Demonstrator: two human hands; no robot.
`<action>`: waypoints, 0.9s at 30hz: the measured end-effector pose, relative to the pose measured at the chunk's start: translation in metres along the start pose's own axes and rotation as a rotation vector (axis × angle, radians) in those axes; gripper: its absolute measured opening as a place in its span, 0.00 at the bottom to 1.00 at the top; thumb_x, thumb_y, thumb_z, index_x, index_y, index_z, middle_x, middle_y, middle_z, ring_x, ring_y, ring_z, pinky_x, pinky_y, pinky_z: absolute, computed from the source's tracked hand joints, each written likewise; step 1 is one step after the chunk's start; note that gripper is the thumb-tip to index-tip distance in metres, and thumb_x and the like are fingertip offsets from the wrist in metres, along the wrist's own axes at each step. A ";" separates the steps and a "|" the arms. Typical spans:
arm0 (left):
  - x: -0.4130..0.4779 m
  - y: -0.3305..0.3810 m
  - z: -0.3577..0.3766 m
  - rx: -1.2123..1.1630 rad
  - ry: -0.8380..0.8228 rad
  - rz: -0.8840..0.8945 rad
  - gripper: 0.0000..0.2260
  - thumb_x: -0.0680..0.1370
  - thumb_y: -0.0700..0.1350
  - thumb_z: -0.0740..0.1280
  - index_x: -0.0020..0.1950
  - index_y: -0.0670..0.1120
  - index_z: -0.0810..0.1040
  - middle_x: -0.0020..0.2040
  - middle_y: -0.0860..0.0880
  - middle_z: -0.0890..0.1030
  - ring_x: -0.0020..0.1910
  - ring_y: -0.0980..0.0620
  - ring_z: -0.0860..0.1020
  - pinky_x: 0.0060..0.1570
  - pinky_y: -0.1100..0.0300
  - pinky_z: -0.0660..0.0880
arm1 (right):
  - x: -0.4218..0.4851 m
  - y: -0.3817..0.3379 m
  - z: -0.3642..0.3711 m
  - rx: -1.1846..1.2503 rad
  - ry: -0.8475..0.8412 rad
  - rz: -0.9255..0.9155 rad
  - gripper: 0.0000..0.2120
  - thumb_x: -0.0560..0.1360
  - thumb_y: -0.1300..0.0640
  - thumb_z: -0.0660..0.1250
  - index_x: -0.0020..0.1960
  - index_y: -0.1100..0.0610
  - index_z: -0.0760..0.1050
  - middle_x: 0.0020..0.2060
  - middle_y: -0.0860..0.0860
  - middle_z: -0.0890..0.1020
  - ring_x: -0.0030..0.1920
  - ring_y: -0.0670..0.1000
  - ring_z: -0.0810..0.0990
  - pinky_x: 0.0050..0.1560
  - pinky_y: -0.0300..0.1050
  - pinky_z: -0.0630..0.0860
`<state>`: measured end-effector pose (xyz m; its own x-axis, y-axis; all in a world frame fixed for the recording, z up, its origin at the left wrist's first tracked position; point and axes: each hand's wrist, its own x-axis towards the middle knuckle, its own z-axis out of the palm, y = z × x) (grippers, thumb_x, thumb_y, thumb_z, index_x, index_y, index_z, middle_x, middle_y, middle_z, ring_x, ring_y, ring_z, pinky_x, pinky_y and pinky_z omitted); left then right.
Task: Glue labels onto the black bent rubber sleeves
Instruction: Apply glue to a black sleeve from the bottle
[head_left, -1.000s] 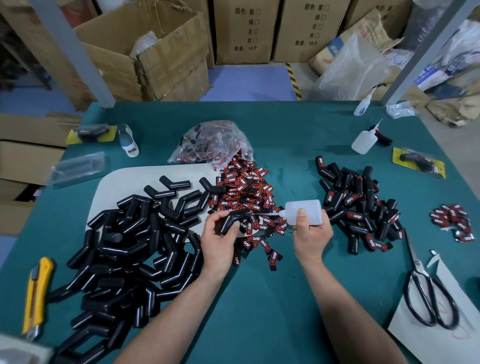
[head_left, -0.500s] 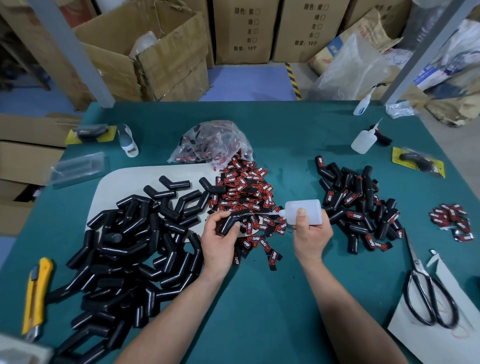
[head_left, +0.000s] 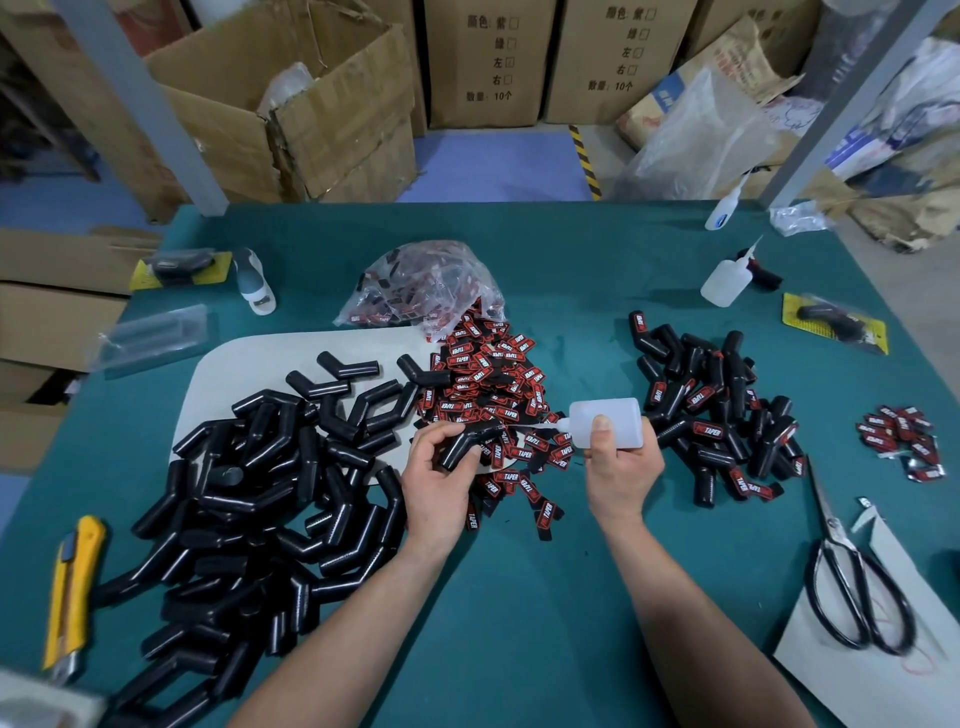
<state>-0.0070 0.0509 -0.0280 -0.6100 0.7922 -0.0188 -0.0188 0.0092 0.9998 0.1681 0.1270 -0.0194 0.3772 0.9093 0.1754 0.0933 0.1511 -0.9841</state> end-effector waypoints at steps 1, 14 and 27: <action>0.000 0.000 0.000 0.007 -0.002 0.002 0.22 0.75 0.34 0.75 0.52 0.63 0.82 0.56 0.62 0.81 0.59 0.62 0.80 0.57 0.73 0.73 | 0.000 0.000 0.000 0.000 0.001 0.000 0.06 0.71 0.43 0.69 0.38 0.43 0.76 0.31 0.40 0.79 0.32 0.44 0.75 0.33 0.47 0.74; 0.000 0.002 0.002 -0.006 0.009 -0.002 0.24 0.74 0.32 0.75 0.51 0.64 0.82 0.55 0.62 0.82 0.58 0.62 0.80 0.56 0.74 0.73 | -0.002 -0.005 0.002 -0.010 -0.002 0.002 0.11 0.69 0.42 0.68 0.38 0.48 0.72 0.30 0.44 0.75 0.31 0.39 0.72 0.32 0.38 0.71; -0.002 0.007 0.001 -0.008 0.009 -0.030 0.23 0.75 0.33 0.75 0.51 0.64 0.82 0.56 0.63 0.82 0.58 0.65 0.79 0.54 0.74 0.73 | -0.003 -0.004 0.001 -0.023 -0.005 0.012 0.10 0.69 0.42 0.69 0.39 0.48 0.73 0.30 0.42 0.77 0.32 0.46 0.75 0.33 0.51 0.74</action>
<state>-0.0051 0.0498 -0.0213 -0.6159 0.7864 -0.0485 -0.0431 0.0278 0.9987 0.1656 0.1236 -0.0163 0.3735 0.9131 0.1637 0.1106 0.1314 -0.9852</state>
